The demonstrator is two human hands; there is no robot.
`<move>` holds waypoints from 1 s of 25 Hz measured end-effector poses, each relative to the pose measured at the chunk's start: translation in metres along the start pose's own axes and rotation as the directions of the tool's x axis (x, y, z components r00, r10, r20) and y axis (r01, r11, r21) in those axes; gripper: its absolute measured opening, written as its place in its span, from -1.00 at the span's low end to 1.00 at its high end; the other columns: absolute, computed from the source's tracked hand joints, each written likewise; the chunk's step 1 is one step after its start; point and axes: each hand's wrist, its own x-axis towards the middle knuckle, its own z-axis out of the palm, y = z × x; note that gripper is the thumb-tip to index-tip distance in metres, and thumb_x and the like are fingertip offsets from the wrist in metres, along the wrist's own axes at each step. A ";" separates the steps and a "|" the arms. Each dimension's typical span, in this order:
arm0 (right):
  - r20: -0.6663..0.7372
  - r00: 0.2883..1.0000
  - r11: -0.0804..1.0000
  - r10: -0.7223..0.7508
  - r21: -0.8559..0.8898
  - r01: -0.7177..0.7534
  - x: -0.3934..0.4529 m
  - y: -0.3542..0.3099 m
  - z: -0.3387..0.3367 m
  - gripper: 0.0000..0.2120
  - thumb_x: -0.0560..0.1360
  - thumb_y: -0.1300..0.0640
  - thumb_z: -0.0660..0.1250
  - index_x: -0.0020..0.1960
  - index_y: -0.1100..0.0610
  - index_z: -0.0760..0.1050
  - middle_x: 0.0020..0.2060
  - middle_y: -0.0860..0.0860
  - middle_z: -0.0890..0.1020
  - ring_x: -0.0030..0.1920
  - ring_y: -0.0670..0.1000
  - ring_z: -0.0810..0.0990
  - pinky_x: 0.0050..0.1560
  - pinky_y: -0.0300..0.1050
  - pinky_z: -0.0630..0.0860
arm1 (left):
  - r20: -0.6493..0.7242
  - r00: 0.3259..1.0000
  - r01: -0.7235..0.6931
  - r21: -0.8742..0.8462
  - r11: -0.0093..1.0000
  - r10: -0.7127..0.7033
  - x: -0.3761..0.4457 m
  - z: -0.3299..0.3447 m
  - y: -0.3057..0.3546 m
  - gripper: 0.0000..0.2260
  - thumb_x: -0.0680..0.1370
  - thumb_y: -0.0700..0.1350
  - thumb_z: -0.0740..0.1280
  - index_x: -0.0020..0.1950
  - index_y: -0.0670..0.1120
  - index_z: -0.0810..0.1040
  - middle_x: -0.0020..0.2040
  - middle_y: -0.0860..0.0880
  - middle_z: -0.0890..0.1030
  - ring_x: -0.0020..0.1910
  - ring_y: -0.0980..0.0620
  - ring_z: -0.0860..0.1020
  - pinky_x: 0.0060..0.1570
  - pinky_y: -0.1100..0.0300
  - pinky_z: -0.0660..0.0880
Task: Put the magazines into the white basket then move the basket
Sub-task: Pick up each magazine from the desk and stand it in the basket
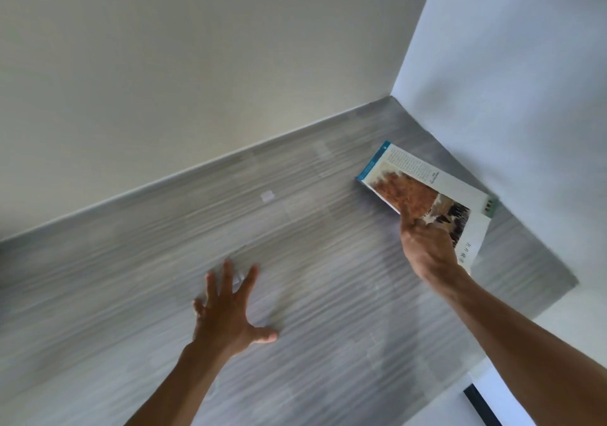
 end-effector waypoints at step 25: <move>-0.753 0.447 0.638 -0.482 0.047 0.768 -0.091 -0.289 -0.280 -0.83 0.45 0.23 0.23 -0.04 0.07 0.55 -0.16 -0.03 0.64 -0.06 0.08 0.55 0.14 0.03 0.41 | -0.477 0.858 0.001 -0.366 0.930 -0.188 -0.140 -0.114 -0.157 -0.83 0.53 0.10 0.26 0.09 0.18 0.54 -0.02 0.06 0.71 -0.01 -0.11 0.64 -0.05 0.06 0.54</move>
